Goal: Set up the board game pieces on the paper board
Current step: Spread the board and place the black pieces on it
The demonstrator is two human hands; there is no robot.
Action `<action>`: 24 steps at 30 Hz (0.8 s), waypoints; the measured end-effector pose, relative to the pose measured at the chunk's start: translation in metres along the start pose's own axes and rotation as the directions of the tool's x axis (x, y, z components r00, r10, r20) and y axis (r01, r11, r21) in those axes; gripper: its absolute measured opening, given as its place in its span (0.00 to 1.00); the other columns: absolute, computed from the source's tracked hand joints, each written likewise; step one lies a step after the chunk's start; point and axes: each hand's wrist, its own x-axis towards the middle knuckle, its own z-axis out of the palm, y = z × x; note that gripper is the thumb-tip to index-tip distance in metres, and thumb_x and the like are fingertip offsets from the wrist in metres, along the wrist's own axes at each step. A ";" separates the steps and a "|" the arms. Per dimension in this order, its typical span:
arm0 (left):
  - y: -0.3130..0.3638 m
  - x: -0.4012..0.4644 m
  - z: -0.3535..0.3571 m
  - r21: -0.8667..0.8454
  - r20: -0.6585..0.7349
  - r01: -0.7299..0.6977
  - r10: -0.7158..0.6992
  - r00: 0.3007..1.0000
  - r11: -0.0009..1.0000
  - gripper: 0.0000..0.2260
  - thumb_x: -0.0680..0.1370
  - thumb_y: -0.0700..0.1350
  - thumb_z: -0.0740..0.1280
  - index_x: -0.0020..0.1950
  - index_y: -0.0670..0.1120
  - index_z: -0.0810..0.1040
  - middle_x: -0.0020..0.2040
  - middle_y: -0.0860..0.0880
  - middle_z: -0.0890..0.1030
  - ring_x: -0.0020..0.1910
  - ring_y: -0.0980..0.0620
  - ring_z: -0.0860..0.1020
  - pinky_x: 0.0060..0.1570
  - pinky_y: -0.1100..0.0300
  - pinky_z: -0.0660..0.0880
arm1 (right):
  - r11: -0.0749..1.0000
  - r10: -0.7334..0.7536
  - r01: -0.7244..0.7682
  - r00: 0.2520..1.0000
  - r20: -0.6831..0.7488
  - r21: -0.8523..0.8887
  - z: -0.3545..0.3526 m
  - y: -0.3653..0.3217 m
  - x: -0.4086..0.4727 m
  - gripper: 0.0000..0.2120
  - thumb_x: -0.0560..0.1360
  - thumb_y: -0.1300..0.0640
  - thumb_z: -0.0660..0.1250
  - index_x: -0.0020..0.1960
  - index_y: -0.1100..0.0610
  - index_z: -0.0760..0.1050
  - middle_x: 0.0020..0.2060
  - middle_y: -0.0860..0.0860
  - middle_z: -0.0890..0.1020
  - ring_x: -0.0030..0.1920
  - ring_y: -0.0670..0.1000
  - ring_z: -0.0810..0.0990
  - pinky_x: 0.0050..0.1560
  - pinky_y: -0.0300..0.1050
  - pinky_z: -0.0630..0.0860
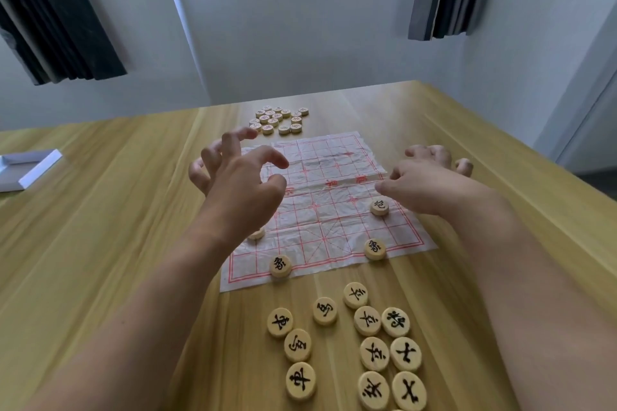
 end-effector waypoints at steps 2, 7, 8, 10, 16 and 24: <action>-0.001 0.000 0.000 -0.018 0.012 0.006 -0.006 1.000 1.000 0.17 0.67 0.50 0.59 0.53 0.60 0.78 0.71 0.54 0.60 0.72 0.53 0.50 0.69 0.44 0.44 | 1.000 -0.018 0.018 1.000 0.007 -0.004 0.003 -0.001 -0.001 0.15 0.77 0.43 0.59 0.59 0.46 0.77 0.75 0.49 0.55 0.74 0.54 0.47 0.68 0.59 0.50; -0.001 -0.001 0.001 -0.040 0.027 0.024 -0.023 0.999 0.999 0.14 0.69 0.49 0.60 0.52 0.60 0.78 0.71 0.54 0.60 0.71 0.53 0.50 0.68 0.47 0.44 | 0.999 -0.036 0.035 0.999 0.026 0.018 0.004 -0.001 -0.004 0.04 0.75 0.44 0.66 0.49 0.41 0.76 0.74 0.47 0.59 0.73 0.54 0.49 0.68 0.60 0.52; -0.001 -0.001 0.001 -0.039 0.028 0.023 -0.022 0.999 0.999 0.14 0.69 0.50 0.60 0.52 0.60 0.78 0.71 0.54 0.60 0.71 0.54 0.50 0.68 0.47 0.44 | 0.999 -0.036 0.036 0.999 0.023 0.019 0.004 -0.001 -0.004 0.03 0.75 0.44 0.66 0.48 0.41 0.76 0.73 0.46 0.60 0.73 0.54 0.50 0.68 0.60 0.52; -0.001 0.000 0.001 -0.046 0.033 0.028 -0.027 0.999 0.999 0.13 0.71 0.49 0.61 0.52 0.60 0.78 0.71 0.54 0.60 0.72 0.54 0.50 0.69 0.47 0.44 | 0.999 -0.039 0.038 0.999 0.019 0.019 0.003 -0.001 -0.004 0.03 0.75 0.44 0.66 0.48 0.41 0.76 0.72 0.46 0.62 0.72 0.53 0.52 0.67 0.59 0.53; -0.001 0.000 0.003 -0.050 0.056 0.033 -0.030 0.998 0.998 0.10 0.71 0.49 0.62 0.50 0.62 0.76 0.71 0.54 0.61 0.72 0.52 0.51 0.69 0.46 0.46 | 0.999 -0.048 0.048 0.999 0.014 0.013 0.003 -0.003 -0.004 0.04 0.76 0.45 0.65 0.49 0.41 0.76 0.71 0.45 0.64 0.71 0.53 0.54 0.65 0.58 0.54; 0.005 -0.004 0.006 -0.071 0.053 0.009 -0.006 0.999 0.997 0.10 0.74 0.48 0.62 0.50 0.62 0.77 0.69 0.56 0.63 0.71 0.53 0.52 0.70 0.46 0.47 | 0.969 -0.174 0.209 0.956 -0.238 0.133 -0.008 -0.019 -0.009 0.09 0.78 0.46 0.59 0.57 0.42 0.72 0.69 0.45 0.67 0.69 0.52 0.61 0.55 0.50 0.55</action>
